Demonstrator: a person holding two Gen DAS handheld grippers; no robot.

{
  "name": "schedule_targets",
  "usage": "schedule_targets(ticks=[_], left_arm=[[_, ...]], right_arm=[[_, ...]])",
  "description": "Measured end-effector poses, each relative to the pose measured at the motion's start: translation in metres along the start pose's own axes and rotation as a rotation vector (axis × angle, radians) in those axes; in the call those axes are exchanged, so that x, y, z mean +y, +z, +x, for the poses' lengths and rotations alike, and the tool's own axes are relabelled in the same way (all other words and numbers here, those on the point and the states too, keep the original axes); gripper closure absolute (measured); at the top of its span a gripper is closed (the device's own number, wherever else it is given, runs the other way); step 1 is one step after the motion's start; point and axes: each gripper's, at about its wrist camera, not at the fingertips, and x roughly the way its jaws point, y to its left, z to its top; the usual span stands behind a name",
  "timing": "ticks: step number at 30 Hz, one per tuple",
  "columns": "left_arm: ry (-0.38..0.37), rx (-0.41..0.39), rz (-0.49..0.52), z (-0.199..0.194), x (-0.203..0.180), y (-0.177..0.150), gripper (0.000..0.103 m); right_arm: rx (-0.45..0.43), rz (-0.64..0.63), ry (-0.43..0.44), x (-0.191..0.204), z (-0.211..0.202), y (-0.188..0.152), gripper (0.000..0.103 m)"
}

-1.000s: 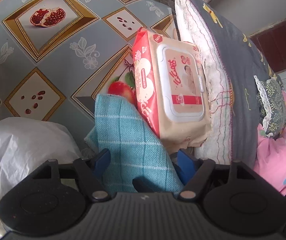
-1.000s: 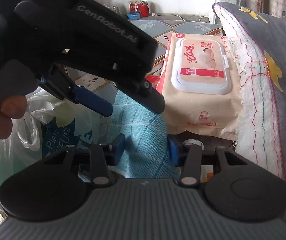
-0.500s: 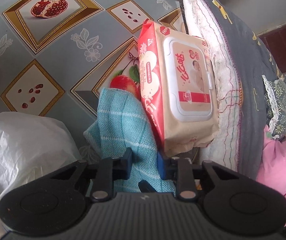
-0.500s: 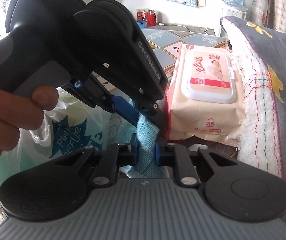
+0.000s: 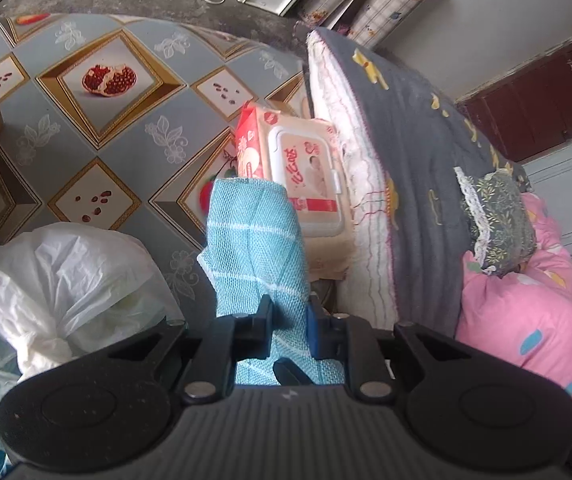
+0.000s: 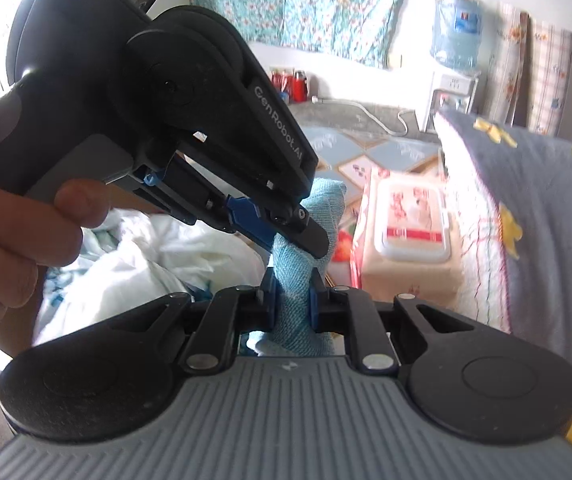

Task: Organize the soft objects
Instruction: 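Grasp the blue towel with both grippers, then lift the blue towel with both grippers and carry it over the box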

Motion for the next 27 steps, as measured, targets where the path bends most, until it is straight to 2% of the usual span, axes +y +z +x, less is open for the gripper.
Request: schedule_targets(ticks=[7,14,21,27], left_arm=[[-0.038,-0.143,0.053,-0.083,-0.01,-0.021,0.086],[-0.024,-0.302,0.033,-0.17,0.02,-0.043,0.086],[0.095,-0.44,-0.038,-0.247,0.086,-0.065,0.086],[0.259,-0.467,-0.128,-0.277,0.162,-0.065,0.086]], right_arm=[[-0.124,-0.069,-0.013,0.043,-0.057,0.023,0.09],[-0.212,-0.12,0.061,0.106,-0.085,0.052,0.09],[-0.25,-0.161,0.23,0.196,-0.074,0.082,0.09],[-0.179,-0.116,0.384,0.263,-0.022,0.099,0.09]])
